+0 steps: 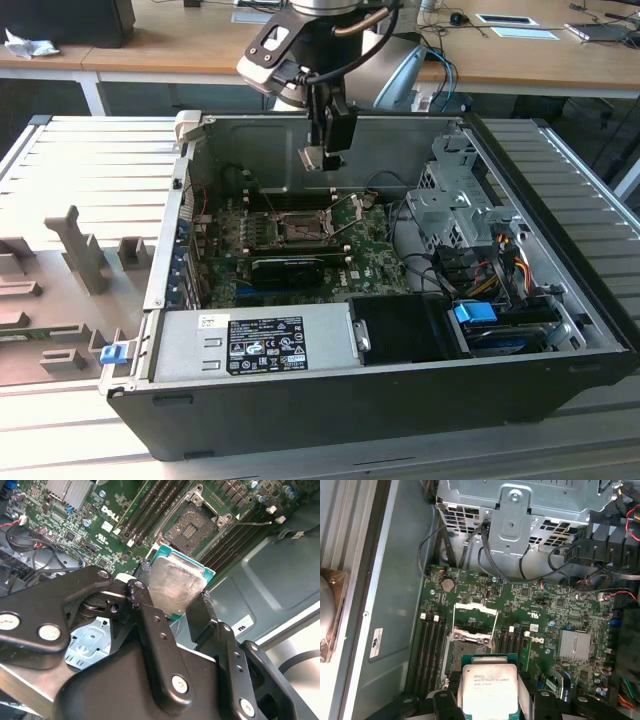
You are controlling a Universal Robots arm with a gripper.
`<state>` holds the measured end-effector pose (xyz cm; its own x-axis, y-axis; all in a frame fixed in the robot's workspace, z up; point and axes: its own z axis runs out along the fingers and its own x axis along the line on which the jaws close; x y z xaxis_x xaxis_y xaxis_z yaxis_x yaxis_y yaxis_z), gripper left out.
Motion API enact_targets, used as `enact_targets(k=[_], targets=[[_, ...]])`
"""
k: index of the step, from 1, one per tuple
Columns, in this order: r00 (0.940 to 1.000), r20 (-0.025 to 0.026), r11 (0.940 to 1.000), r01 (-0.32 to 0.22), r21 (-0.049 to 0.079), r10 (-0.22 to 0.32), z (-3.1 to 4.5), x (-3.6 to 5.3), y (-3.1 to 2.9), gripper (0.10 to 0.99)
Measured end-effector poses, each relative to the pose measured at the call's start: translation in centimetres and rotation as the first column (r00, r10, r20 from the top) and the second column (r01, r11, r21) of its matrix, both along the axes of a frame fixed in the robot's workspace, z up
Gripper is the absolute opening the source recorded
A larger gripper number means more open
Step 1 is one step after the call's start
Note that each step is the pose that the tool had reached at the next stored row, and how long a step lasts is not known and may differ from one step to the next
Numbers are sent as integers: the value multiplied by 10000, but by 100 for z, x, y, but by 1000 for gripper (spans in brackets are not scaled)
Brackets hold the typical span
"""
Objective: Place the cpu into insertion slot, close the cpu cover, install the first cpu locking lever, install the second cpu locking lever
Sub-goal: 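Place the cpu into insertion slot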
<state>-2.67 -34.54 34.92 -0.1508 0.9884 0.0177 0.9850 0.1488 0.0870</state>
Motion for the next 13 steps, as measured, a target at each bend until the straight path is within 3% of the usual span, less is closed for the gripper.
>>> enact_targets(k=[5,13], targets=[[10000,1,10000,6,-3,-6,-57,0,0,533],[10000,2,10000,15,-2,-15,-80,0,0,533]])
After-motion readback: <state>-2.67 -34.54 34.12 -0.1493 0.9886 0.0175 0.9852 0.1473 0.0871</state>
